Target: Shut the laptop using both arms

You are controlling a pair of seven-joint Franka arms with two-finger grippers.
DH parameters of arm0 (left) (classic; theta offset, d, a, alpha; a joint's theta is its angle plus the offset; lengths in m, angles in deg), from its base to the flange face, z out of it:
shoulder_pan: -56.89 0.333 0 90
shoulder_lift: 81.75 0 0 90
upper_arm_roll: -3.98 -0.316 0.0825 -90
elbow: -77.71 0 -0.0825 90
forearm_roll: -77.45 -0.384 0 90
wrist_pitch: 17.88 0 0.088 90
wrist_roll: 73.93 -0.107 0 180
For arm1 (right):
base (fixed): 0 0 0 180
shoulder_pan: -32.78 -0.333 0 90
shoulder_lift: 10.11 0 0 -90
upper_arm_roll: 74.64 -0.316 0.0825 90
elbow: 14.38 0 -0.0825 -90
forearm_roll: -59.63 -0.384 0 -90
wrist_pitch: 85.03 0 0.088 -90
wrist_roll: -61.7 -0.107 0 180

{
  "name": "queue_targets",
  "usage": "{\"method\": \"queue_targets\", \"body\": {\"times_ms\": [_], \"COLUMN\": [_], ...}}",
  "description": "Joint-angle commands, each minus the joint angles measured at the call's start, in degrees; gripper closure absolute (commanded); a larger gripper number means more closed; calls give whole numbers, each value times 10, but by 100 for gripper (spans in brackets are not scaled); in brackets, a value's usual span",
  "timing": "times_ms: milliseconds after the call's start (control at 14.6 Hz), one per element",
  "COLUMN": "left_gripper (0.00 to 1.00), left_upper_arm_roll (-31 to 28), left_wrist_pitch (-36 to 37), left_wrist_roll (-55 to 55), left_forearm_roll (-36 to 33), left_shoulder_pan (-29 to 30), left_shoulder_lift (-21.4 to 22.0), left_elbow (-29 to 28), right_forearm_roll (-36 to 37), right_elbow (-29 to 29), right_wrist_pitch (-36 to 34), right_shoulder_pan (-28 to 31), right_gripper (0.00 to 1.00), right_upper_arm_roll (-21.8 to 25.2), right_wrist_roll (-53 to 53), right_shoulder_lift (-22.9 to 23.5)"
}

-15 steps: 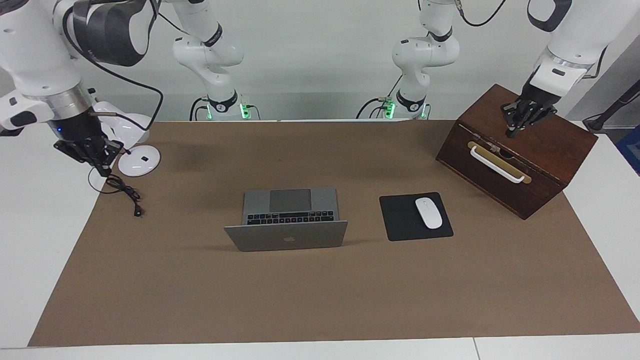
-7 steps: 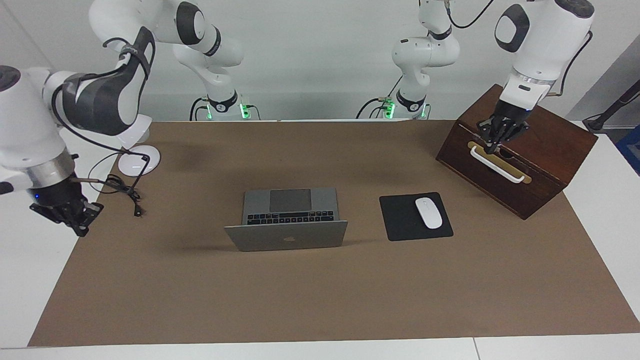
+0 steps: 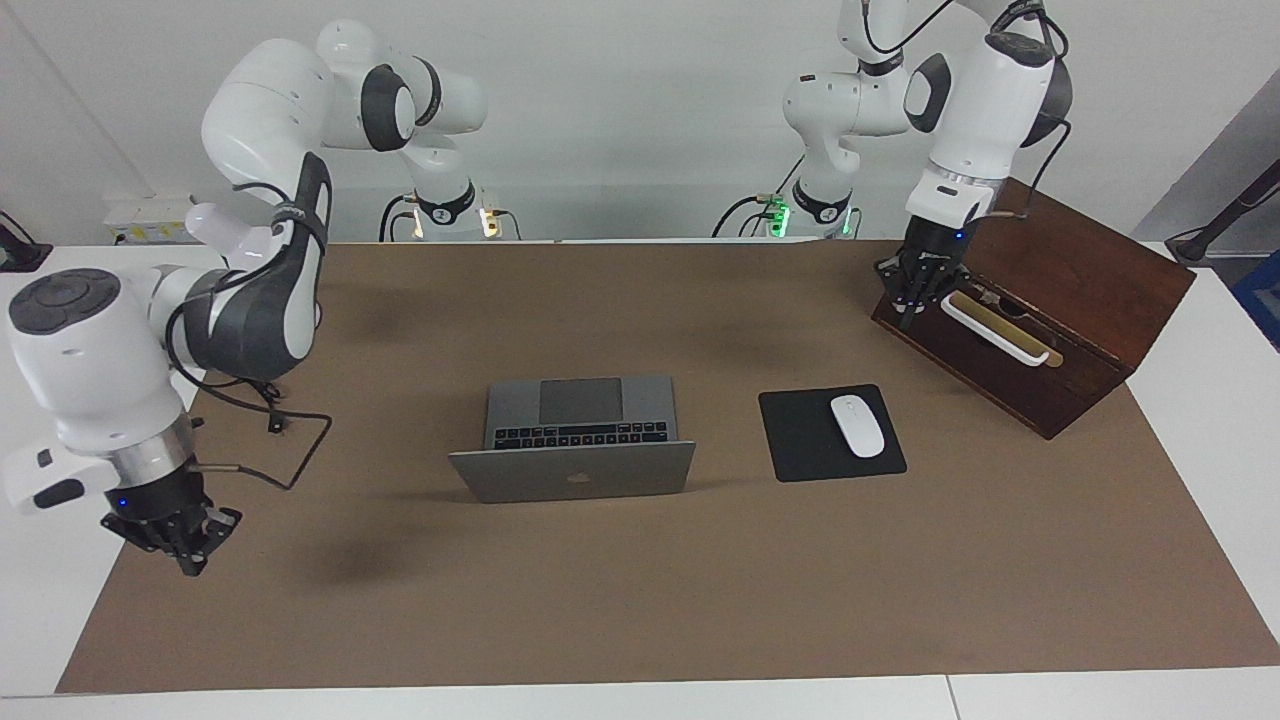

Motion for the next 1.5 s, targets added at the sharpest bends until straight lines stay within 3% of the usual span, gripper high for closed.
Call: {"method": "queue_targets", "body": {"times_ms": [0, 341, 751, 1024, 1434], "left_gripper": [100, 100, 100, 100, 100], "left_upper_arm_roll": [-8, -8, -8, -8, -8], "left_wrist_pitch": [-89, -271, -438, -514, -657], "left_wrist_roll": [35, 135, 185, 185, 186], "left_forearm_roll": [13, 14, 14, 14, 14], "left_shoulder_pan": [-46, -134, -214, -251, -305], "left_shoulder_lift": [26, -2, -109, -161, -267], "left_elbow": [-71, -148, -153, -152, -137], "right_forearm_roll": [3, 7, 20, 79, 95], "right_elbow": [-34, -70, -67, -49, -42], "right_wrist_pitch": [22, 24, -10, -29, -78], "right_shoulder_pan": [3, -26, -49, -55, -63], "right_gripper": [100, 100, 100, 100, 100], "right_upper_arm_roll": [-29, -68, -122, -192, -224], "right_wrist_roll": [-49, -106, -107, -107, -107], "right_shoulder_lift": [35, 76, 72, 73, 72]}}
